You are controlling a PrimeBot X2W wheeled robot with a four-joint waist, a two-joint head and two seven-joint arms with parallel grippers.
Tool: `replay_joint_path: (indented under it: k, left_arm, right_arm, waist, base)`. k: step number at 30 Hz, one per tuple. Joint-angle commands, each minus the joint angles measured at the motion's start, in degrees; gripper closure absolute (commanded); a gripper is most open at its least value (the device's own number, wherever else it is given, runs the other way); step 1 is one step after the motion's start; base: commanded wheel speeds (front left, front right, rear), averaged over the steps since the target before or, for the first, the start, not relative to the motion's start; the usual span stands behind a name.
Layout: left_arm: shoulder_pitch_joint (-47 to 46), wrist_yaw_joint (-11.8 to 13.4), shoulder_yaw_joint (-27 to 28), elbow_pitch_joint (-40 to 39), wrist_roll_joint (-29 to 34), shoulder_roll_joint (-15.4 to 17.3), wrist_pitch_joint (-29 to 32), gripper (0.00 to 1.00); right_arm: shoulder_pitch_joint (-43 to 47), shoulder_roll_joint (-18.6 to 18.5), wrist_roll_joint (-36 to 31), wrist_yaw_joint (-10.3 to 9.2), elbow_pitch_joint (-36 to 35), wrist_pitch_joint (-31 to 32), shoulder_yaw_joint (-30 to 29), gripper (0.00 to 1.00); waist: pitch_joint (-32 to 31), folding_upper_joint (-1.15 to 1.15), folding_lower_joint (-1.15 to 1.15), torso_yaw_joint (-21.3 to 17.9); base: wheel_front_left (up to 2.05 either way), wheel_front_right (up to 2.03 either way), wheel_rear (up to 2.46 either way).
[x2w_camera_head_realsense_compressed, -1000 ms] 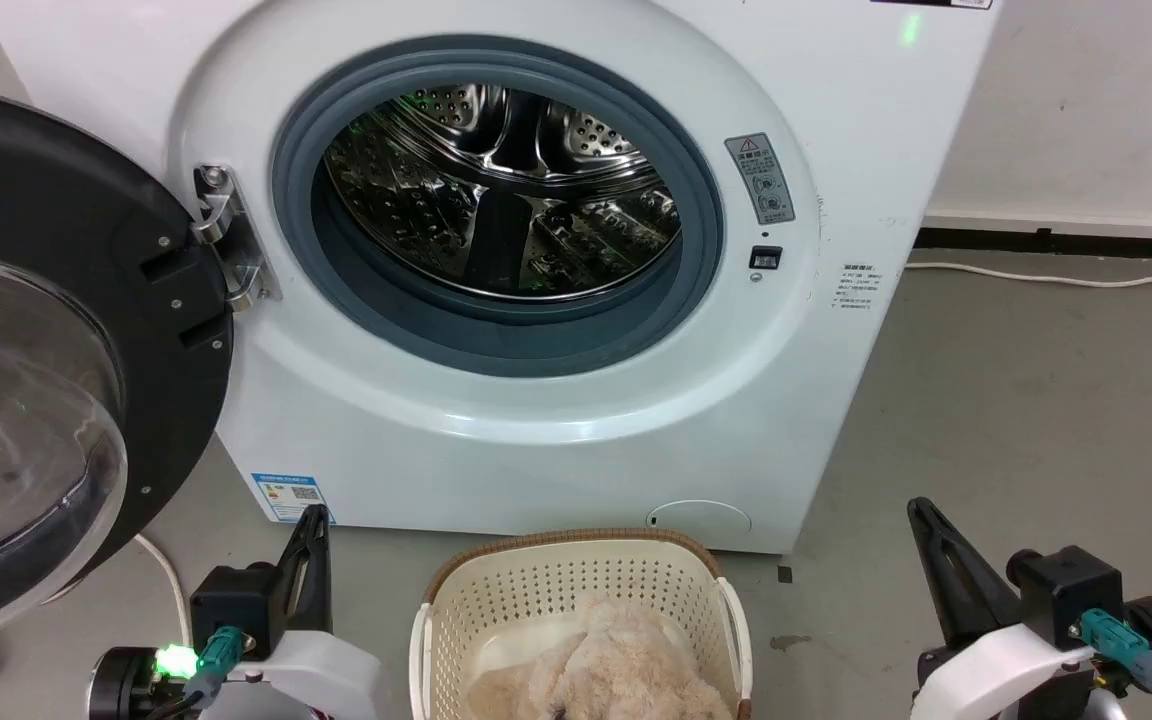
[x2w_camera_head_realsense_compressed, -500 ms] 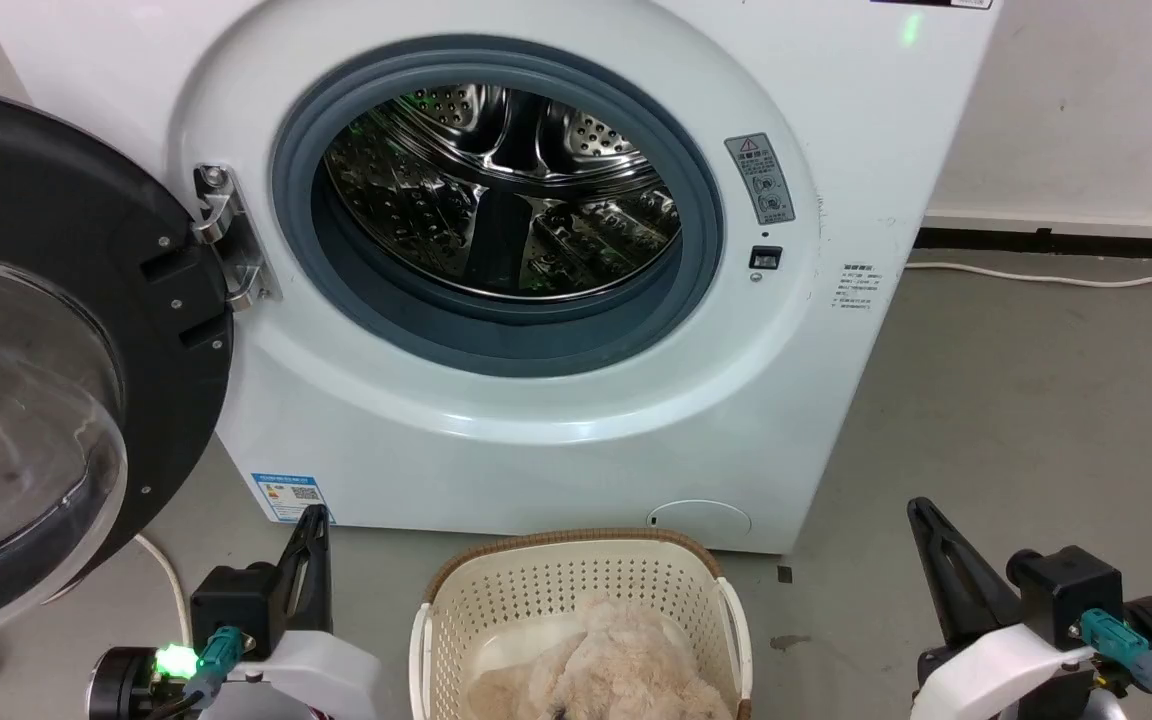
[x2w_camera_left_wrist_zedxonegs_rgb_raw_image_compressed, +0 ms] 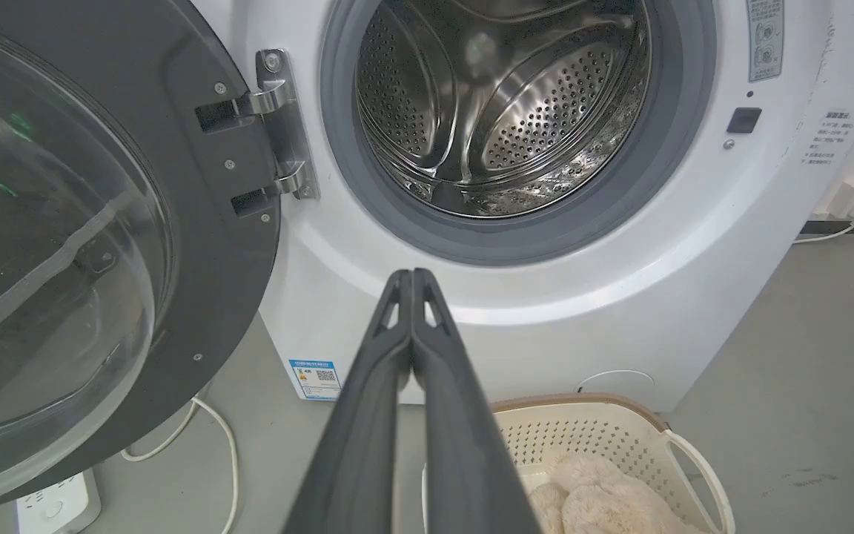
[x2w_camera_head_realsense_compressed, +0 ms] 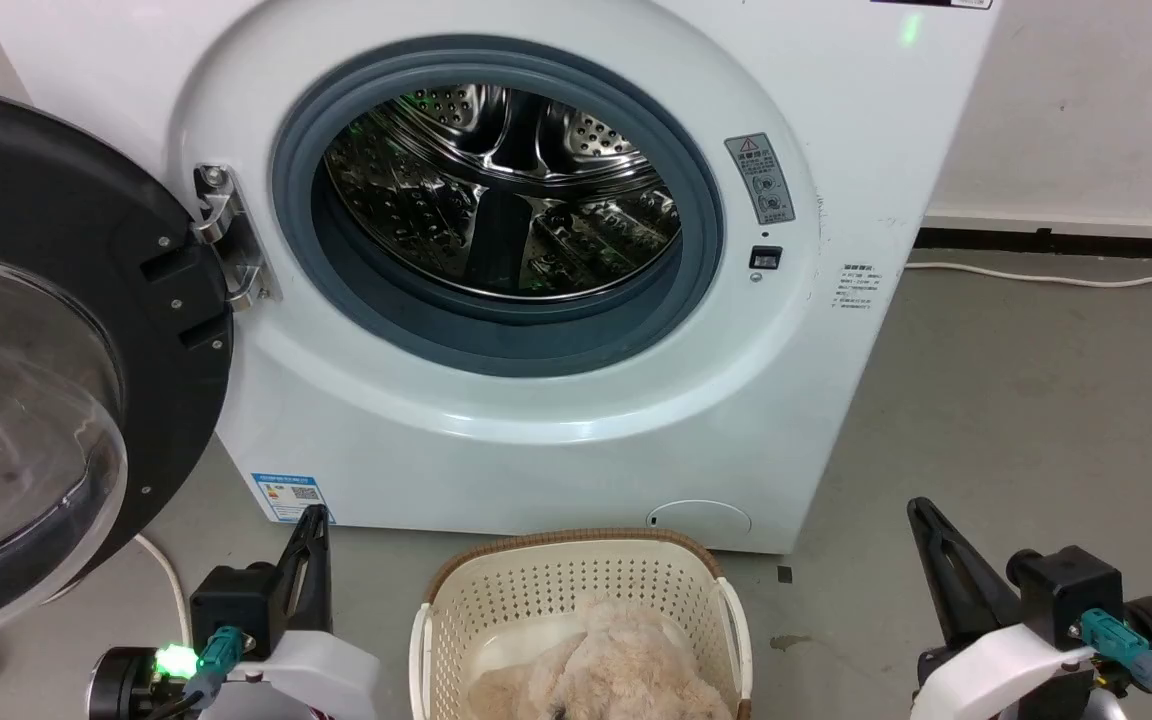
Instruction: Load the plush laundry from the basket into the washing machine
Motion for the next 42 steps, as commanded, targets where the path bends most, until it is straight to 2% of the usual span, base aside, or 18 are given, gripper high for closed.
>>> replay_joint_path:
  k: [1, 20, 21, 42]
  left_arm:
    - [-0.9, -0.2, 0.0, -0.2, 0.1, 0.0, 0.0, 1.0]
    - [-0.9, -0.2, 0.0, -0.2, 0.1, 0.0, 0.0, 1.0]
    - [0.0, 0.0, 0.0, 0.0, 0.0, 0.0, 0.0, 0.0]
    - [0.0, 0.9, -2.3, 0.2, -2.3, 0.0, -1.1, 0.0]
  right_arm:
    - [-0.7, -0.1, -0.4, 0.03, 0.1, 0.0, 0.0, 1.0]
    - [-0.7, -0.1, -0.4, 0.03, 0.1, 0.0, 0.0, 1.0]
    - [0.0, 0.0, 0.0, 0.0, 0.0, 0.0, 0.0, 0.0]
    - [1.5, 0.0, 2.9, 0.0, -0.2, -1.6, -0.2, 0.0]
  waist:
    - [0.0, 0.0, 0.0, 0.0]
    - [0.0, 0.0, 0.0, 0.0]
    - [0.0, 0.0, 0.0, 0.0]
    - [0.2, 0.0, 0.0, 0.0]
  base:
    - [0.0, 0.0, 0.0]
    - [0.0, 0.0, 0.0]
    - [0.0, 0.0, 0.0]
    - [0.0, 0.0, 0.0]
